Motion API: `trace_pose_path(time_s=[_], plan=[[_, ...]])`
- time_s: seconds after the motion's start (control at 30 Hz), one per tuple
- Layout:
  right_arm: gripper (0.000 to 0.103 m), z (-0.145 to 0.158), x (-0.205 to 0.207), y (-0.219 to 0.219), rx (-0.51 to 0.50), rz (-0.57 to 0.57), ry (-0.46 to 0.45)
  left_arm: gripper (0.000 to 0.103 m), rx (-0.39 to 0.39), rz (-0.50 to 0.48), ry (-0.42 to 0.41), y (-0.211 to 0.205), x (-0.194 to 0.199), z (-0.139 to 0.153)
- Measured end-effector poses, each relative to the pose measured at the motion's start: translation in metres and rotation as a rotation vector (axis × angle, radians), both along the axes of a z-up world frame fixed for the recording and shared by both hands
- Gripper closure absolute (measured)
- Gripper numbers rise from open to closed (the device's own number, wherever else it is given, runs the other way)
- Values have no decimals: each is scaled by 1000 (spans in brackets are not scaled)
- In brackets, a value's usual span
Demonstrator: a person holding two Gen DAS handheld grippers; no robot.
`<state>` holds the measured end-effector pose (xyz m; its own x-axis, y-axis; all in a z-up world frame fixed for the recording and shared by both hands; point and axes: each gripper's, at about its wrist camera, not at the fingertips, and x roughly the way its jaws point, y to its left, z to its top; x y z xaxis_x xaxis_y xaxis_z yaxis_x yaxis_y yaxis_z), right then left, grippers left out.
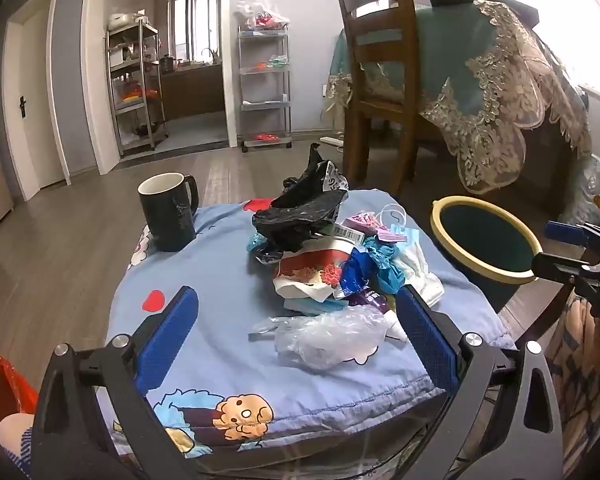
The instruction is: Collect trash
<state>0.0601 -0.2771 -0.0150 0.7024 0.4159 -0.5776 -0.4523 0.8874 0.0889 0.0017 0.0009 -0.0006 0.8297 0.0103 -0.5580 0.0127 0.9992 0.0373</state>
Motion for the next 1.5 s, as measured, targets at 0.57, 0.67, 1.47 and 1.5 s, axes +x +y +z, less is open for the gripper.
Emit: trace_pose_path(time_s=[0.57,0.67,1.47,1.5], plan=[[5,-9,4,1,-14,-5,30,6,27,-40,31,-10,2,-10],[5,-7,5,1,-15,-7,34,6,26,-41,30,-11,2,-10],[5,-10,7,3,-24,-3,46,6,14,-38,36,-8,4,-12],[5,-10,7,3,-24,-4,47,6,14,-38,36,-8,4,-12]])
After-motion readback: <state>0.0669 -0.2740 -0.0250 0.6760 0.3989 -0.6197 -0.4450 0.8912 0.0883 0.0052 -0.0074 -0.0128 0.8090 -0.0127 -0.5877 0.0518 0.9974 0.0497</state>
